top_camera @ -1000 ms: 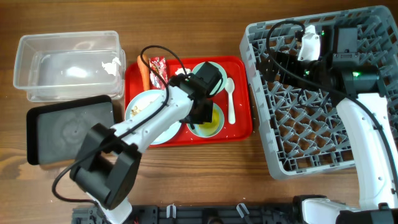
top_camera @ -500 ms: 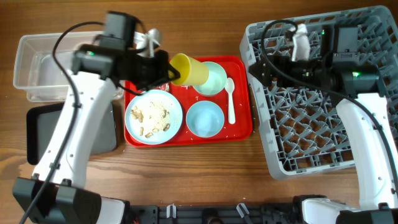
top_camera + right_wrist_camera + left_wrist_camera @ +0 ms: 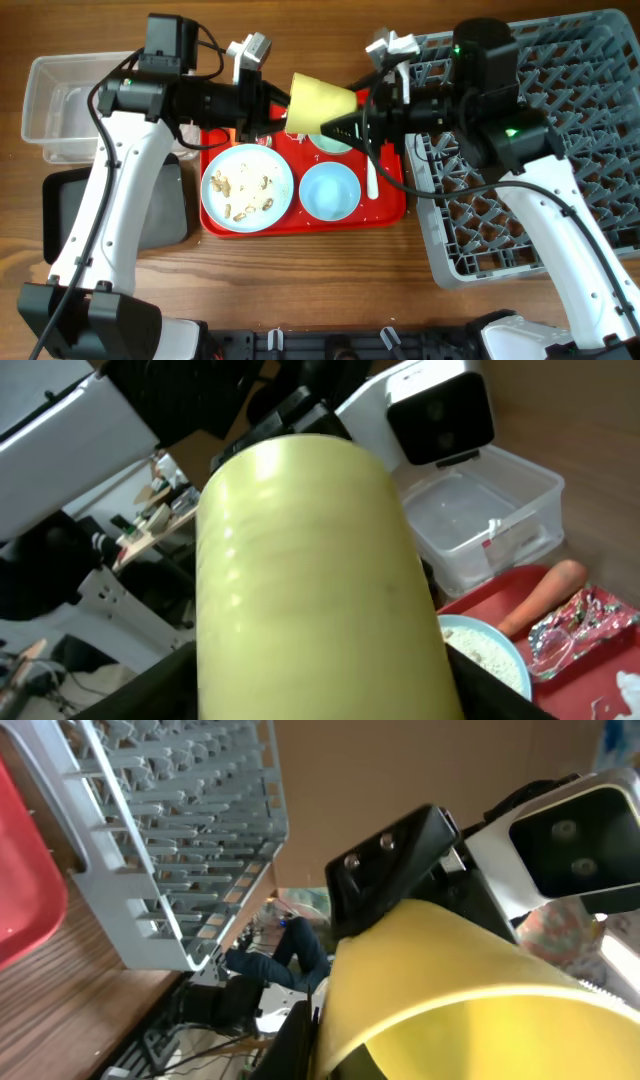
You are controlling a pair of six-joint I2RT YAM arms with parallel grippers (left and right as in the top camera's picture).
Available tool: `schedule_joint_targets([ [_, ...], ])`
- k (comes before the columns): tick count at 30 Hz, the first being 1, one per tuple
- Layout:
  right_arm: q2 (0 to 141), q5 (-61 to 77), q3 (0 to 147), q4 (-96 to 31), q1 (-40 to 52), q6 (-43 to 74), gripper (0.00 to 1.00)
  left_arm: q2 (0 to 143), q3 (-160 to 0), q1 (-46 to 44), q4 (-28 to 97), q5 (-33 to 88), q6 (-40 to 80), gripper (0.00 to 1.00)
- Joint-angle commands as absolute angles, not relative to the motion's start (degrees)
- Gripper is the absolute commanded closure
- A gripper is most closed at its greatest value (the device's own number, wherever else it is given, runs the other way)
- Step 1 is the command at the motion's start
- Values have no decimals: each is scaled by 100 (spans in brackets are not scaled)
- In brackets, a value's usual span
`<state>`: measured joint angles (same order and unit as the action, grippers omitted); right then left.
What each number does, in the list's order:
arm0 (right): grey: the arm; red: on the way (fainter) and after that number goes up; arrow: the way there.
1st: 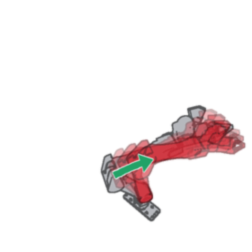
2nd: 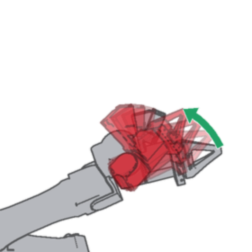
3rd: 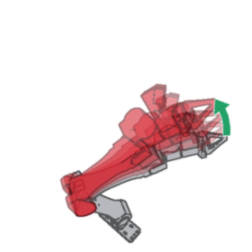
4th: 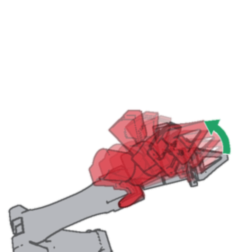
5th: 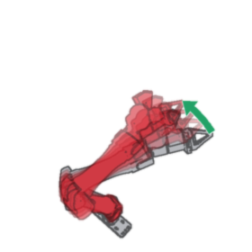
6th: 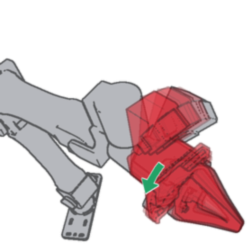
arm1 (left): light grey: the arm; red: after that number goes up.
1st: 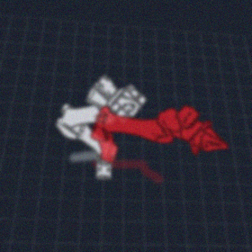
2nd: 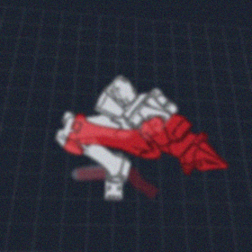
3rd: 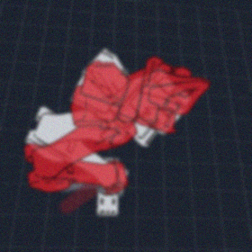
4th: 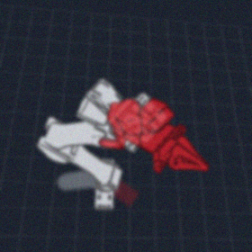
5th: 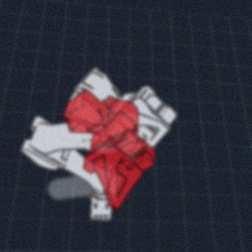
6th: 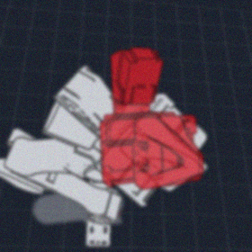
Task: Sort waste into correct bins and load items into the dishwasher rack
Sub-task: 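Hand the yellow cup from the left gripper to the right gripper, then place the yellow cup into the grey rack with the right gripper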
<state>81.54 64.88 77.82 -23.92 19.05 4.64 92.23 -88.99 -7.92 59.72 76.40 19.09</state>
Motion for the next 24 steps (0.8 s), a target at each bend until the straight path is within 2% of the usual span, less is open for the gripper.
schedule_joint_targets([
  [1, 8097, 6737, 7870, -2281, 2117, 471, 43, 9258, -8917, -840, 5924, 7548, 1820, 68],
  [3, 8025, 6333, 7870, -2486, 1966, 469, 43, 9258, -8917, -821, 5918, 7271, 1822, 0],
  [8, 7572, 4313, 7870, -4080, 1059, 495, 45, 9258, -8917, -600, 5867, 6908, 1828, 0],
  [13, 7402, 1253, 7870, -5951, 209, 1417, 45, 9258, -8917, -183, 5861, 6735, 1839, 0],
  [20, 8007, 314, 7865, -7878, 141, 2257, 45, 9258, -8917, -54, 5892, 6735, 1835, 0],
  [24, 8440, 43, 7660, -7898, 141, 2410, 44, 9258, -8917, -51, 5894, 6449, 1839, 0],
])
